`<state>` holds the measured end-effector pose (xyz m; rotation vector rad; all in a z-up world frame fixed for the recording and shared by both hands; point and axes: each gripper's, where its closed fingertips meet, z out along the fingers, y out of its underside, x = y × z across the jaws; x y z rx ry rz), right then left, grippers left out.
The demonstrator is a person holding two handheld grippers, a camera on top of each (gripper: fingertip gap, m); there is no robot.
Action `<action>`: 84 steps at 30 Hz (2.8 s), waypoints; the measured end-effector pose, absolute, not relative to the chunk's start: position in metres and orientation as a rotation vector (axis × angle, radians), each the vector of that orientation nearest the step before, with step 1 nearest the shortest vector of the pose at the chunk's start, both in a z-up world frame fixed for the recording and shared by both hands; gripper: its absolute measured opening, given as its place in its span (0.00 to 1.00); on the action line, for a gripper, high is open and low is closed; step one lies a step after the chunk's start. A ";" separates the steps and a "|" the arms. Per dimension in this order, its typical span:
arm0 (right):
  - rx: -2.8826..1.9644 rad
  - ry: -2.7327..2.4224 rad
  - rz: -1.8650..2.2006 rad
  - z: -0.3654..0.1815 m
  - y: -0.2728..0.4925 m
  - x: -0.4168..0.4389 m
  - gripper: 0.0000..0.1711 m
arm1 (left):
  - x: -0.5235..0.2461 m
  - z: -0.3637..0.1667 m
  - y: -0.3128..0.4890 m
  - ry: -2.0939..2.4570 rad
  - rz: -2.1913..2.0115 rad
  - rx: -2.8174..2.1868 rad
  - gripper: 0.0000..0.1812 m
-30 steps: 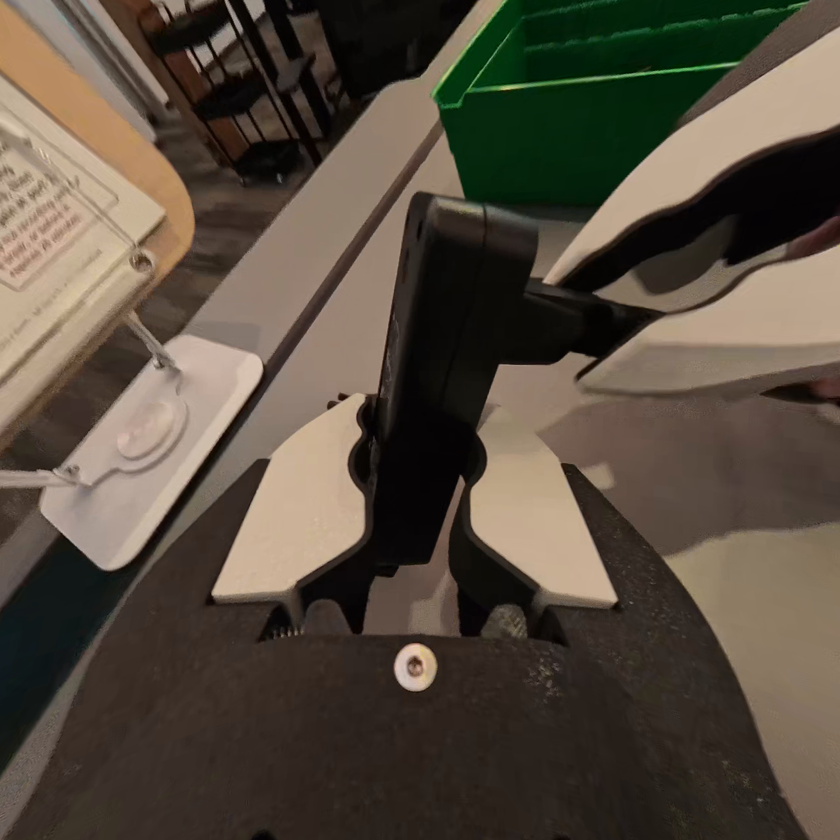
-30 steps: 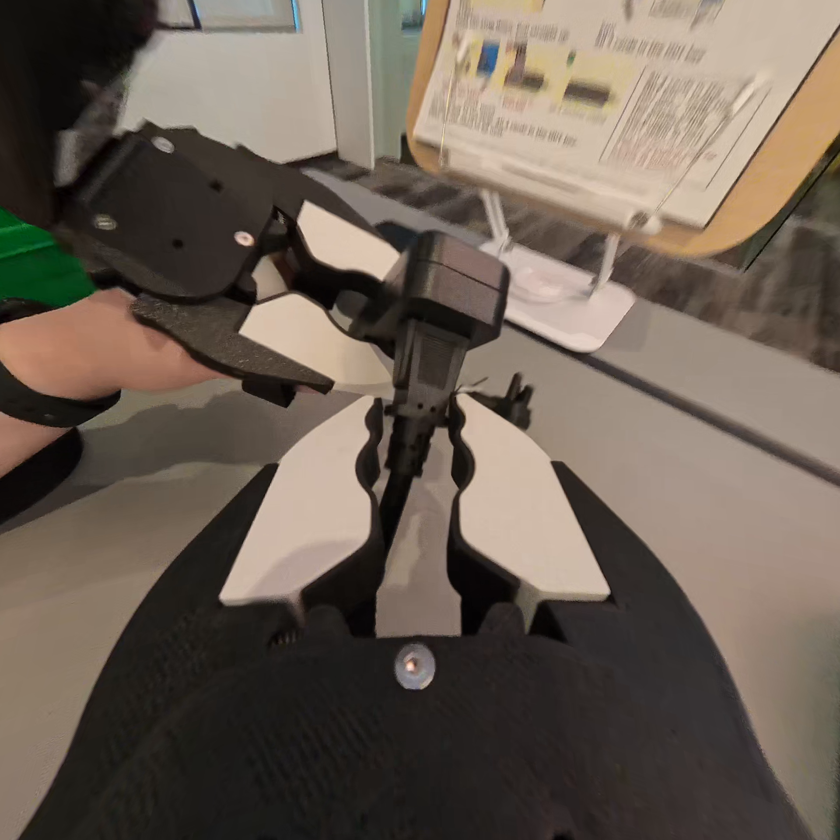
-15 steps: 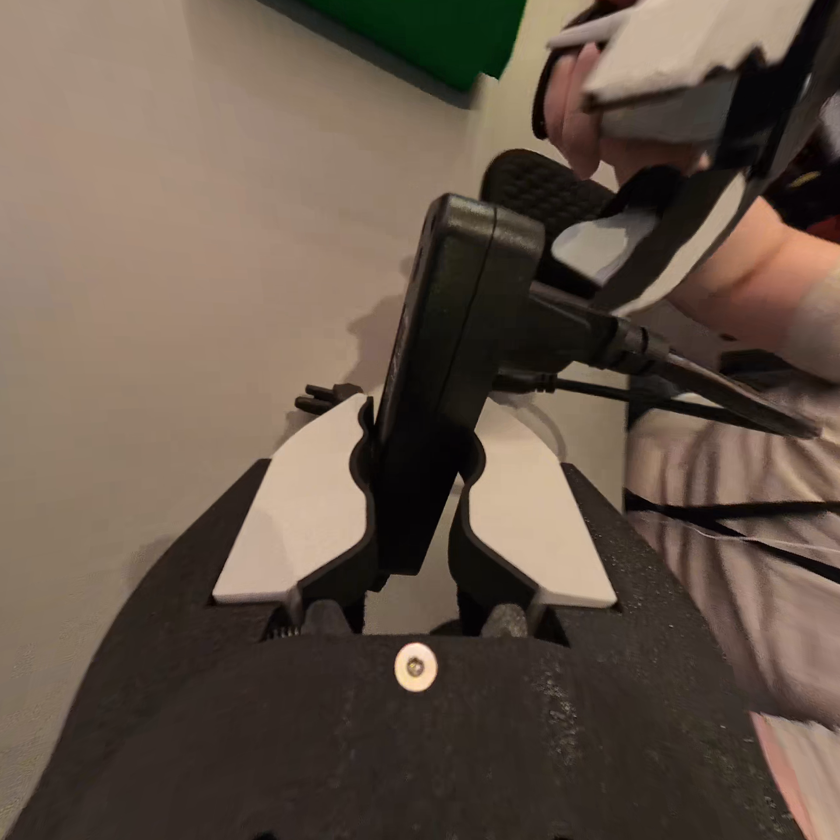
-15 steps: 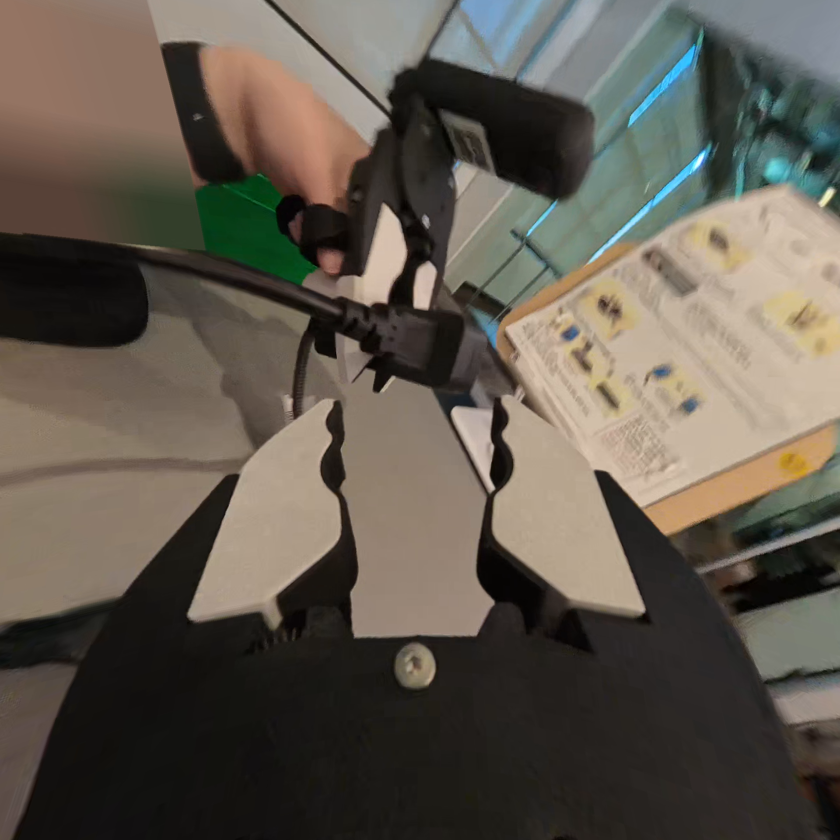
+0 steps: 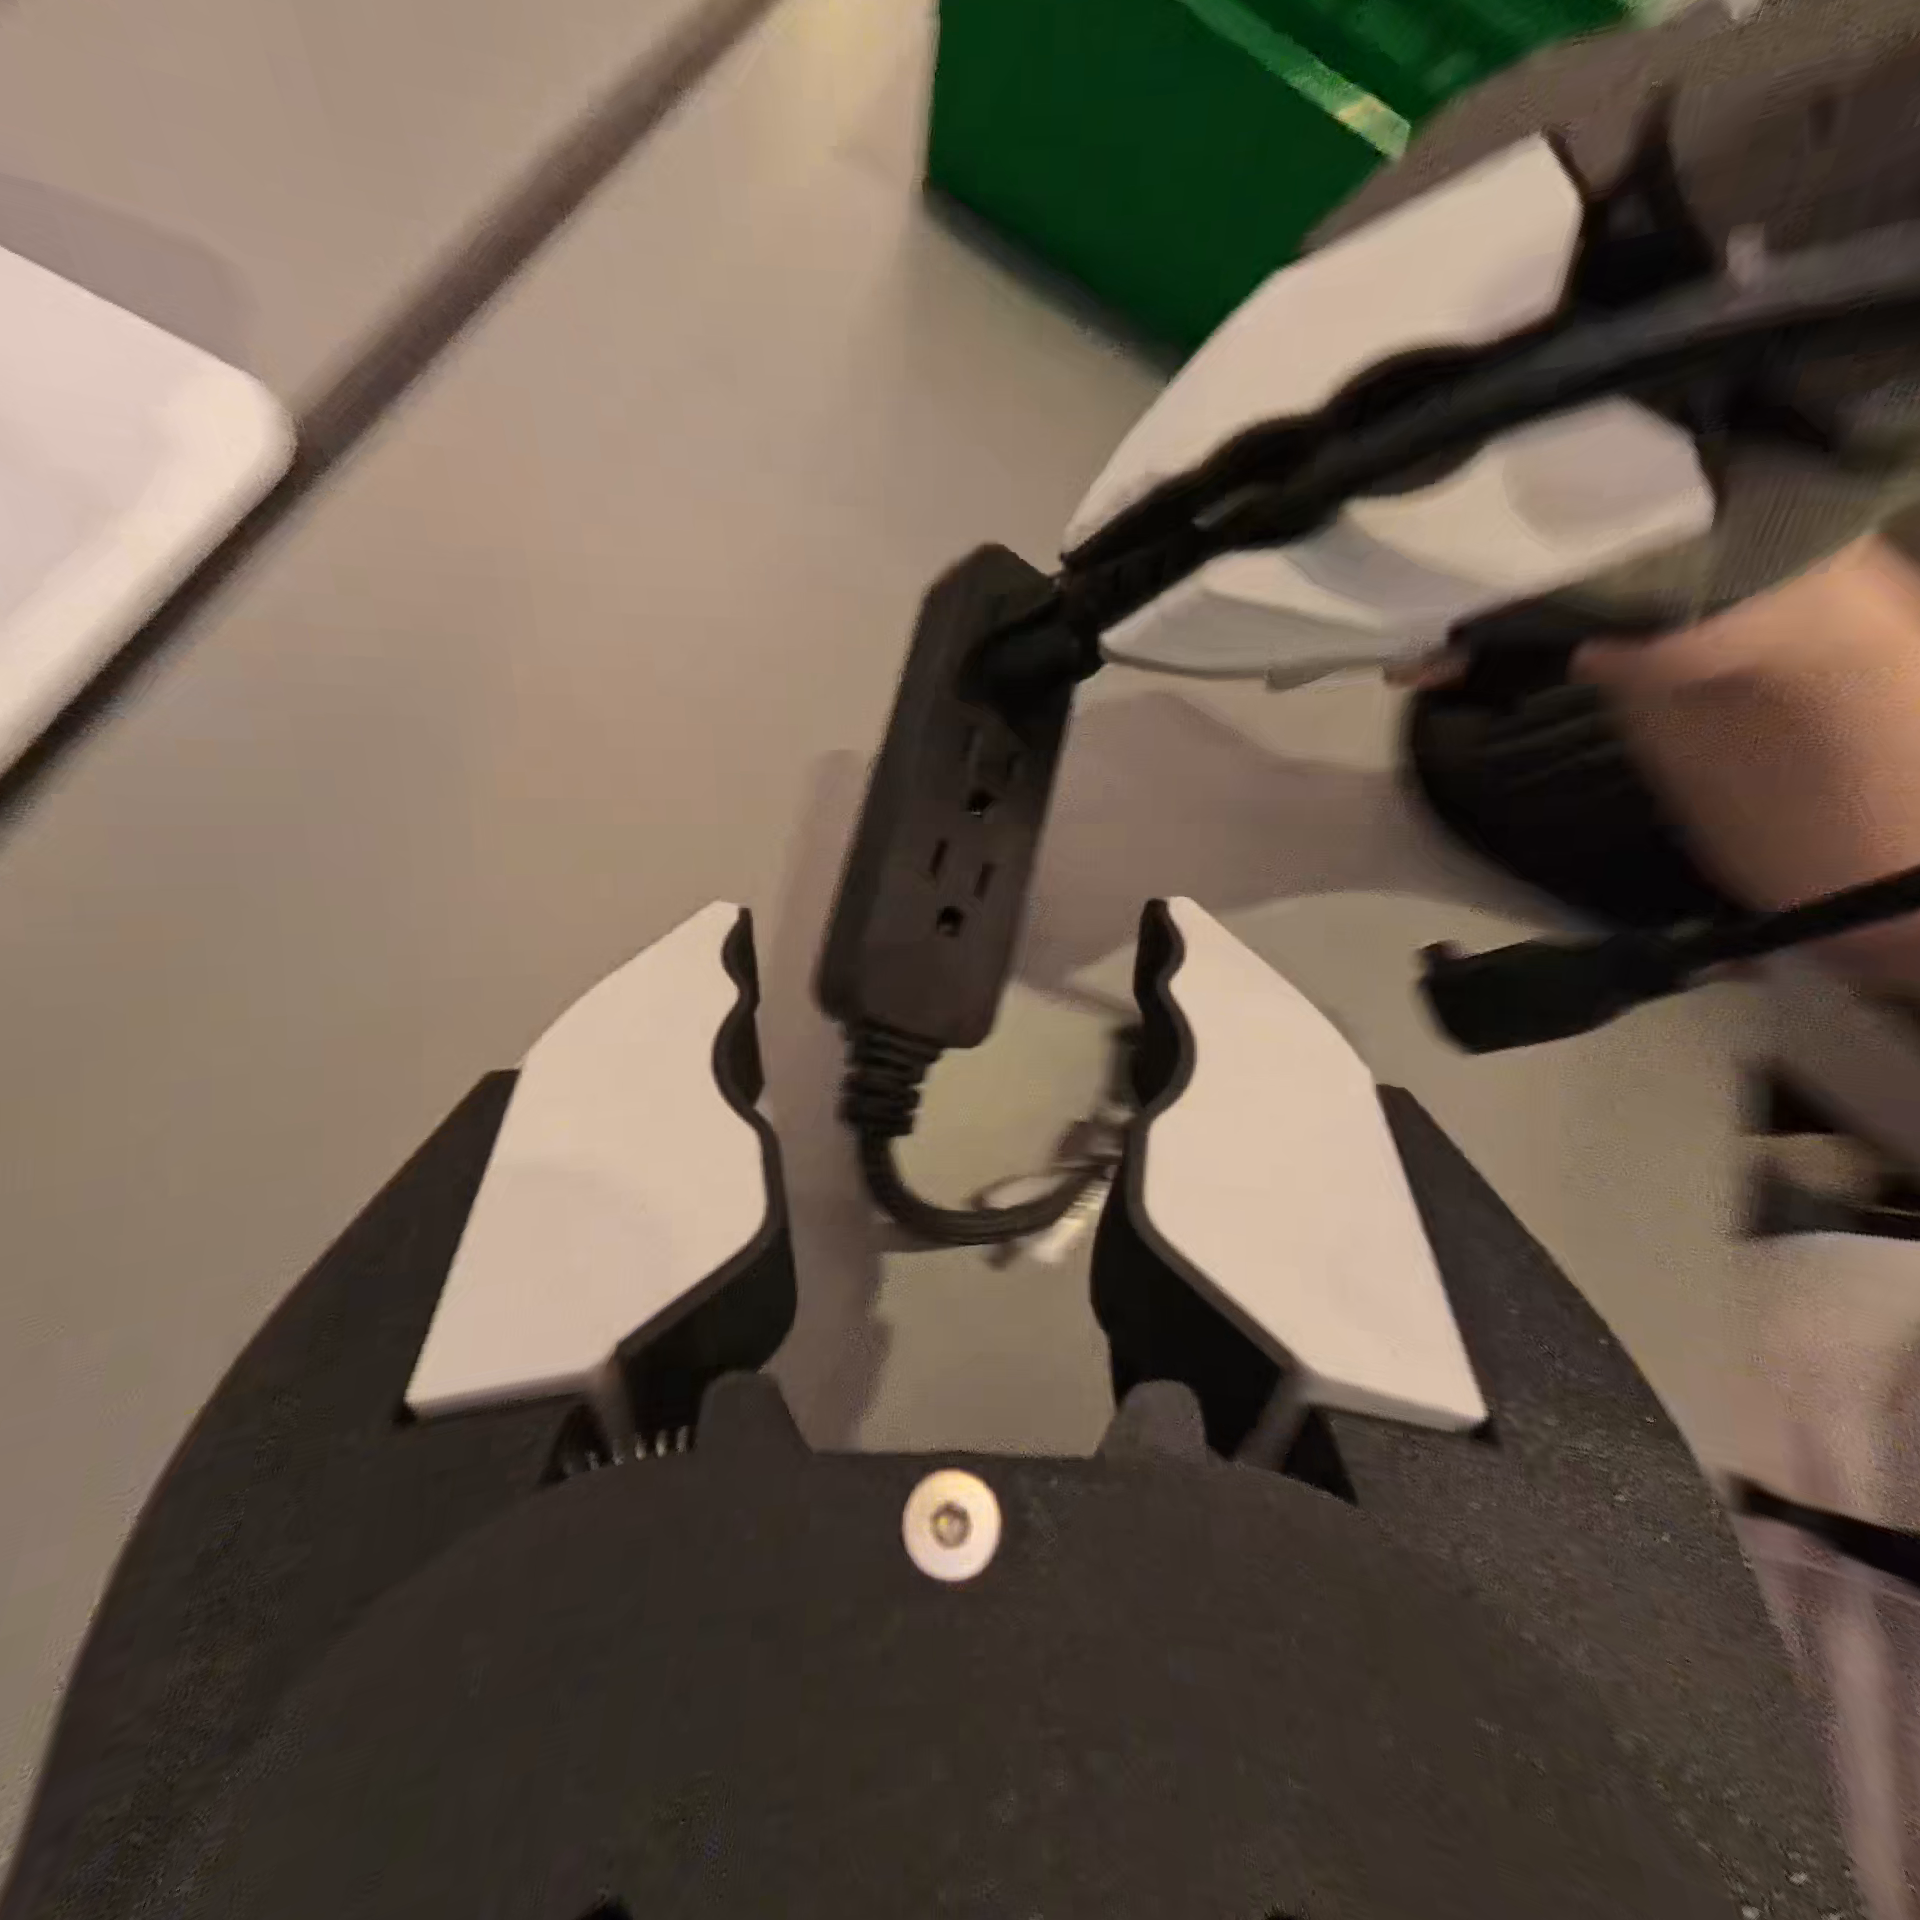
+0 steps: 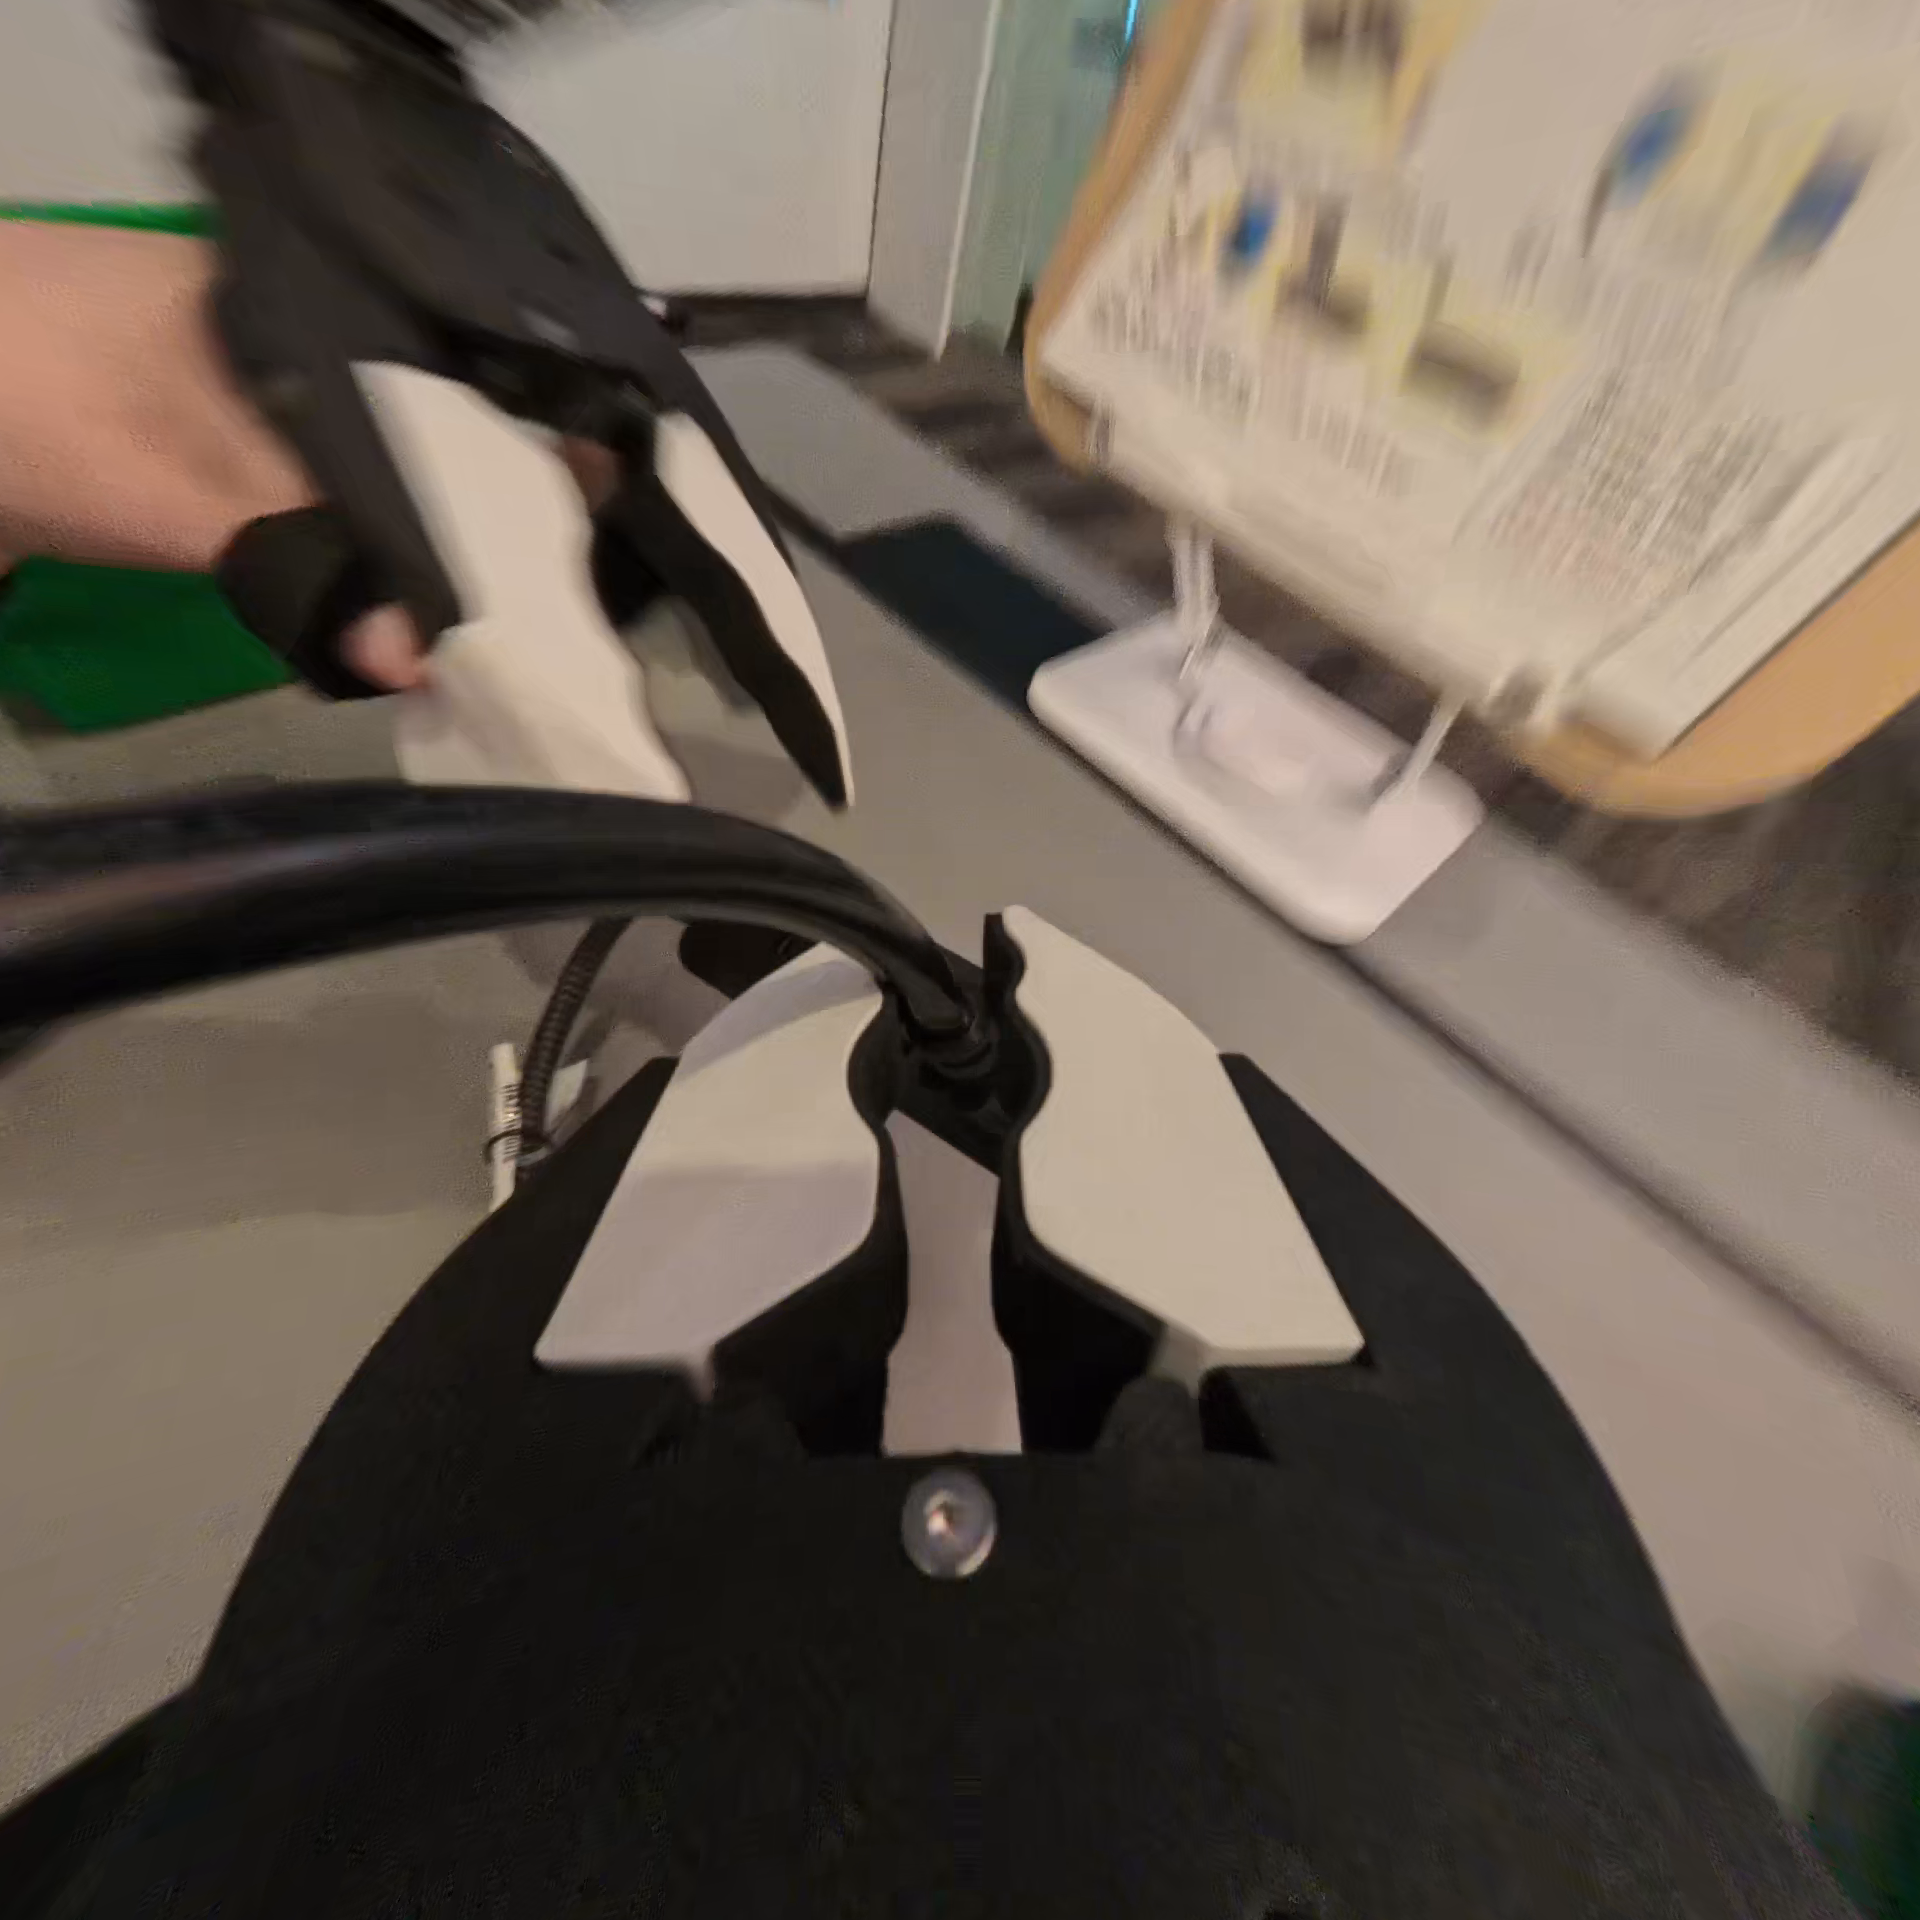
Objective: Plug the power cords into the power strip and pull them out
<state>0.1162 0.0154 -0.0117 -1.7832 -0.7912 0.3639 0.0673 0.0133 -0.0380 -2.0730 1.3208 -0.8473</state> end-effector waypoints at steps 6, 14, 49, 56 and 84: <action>-2.128 -0.593 0.634 -0.079 0.042 0.127 0.06 | 0.100 -0.074 0.015 1.485 -0.575 -1.940 0.35; -2.121 -0.553 0.630 -0.090 0.042 0.130 0.07 | 0.107 -0.155 0.026 1.679 -0.326 -1.965 0.31; -1.668 -0.876 0.908 -0.076 0.017 0.111 0.07 | 0.117 -0.156 0.000 1.697 -0.750 -1.844 0.25; -1.586 -1.030 0.900 -0.080 0.009 0.117 0.18 | 0.115 -0.158 -0.004 1.781 -0.698 -1.750 0.25; -1.644 -1.105 1.006 -0.096 -0.001 0.091 0.13 | 0.093 -0.150 -0.012 1.854 -0.881 -1.686 0.25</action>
